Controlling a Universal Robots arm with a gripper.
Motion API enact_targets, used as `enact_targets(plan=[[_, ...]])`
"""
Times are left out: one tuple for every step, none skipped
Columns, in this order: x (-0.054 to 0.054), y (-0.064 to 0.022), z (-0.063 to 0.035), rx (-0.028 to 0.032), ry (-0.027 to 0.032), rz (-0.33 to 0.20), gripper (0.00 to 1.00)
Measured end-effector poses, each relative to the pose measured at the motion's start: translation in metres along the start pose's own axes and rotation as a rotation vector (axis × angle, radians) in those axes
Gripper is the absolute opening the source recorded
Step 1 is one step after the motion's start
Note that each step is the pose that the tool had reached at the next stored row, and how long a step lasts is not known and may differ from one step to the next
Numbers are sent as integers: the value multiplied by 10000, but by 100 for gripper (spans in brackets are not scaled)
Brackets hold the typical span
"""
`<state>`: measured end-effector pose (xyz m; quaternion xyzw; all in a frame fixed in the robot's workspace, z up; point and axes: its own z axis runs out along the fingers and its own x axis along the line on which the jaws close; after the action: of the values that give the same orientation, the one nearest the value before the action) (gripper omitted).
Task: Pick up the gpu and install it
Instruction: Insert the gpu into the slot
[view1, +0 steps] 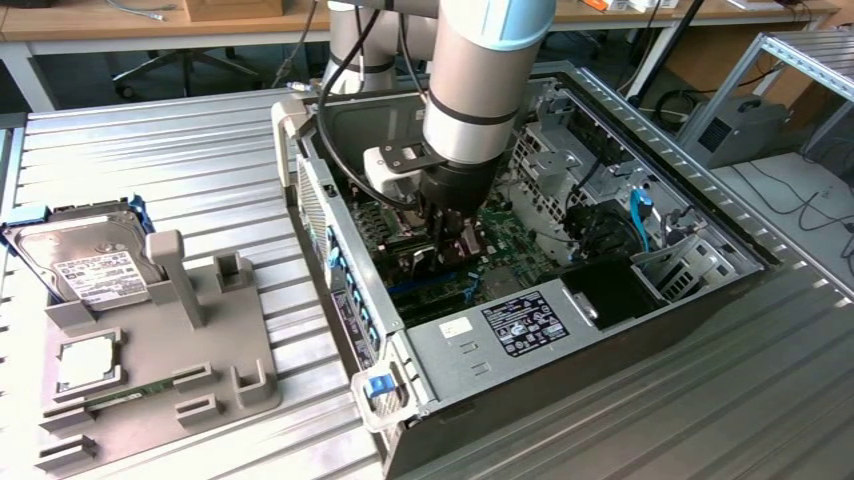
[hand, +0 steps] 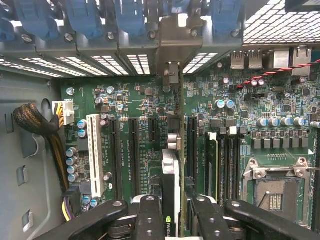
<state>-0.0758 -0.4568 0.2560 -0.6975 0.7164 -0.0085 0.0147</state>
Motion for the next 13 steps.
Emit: enact_targets(plan=[[0,0,0,0,-1,0,27],[0,0,0,1,-1,0,27],[0,0,0,0,-1,0,27],[0,0,2,1,-1,0,27],[0,0,4,1,-1,0,27],[0,0,5,0,0,0,27],[0,0,5,0,0,0,27],[0,0,5,1,-1,0,27],[0,0,5,0,-1,0,27],[0,0,5,1,-1,0,27],[0,0,5,0,0,0,27],[0,0,6,0,1,0,27],[0,0,7,0,0,0,27]])
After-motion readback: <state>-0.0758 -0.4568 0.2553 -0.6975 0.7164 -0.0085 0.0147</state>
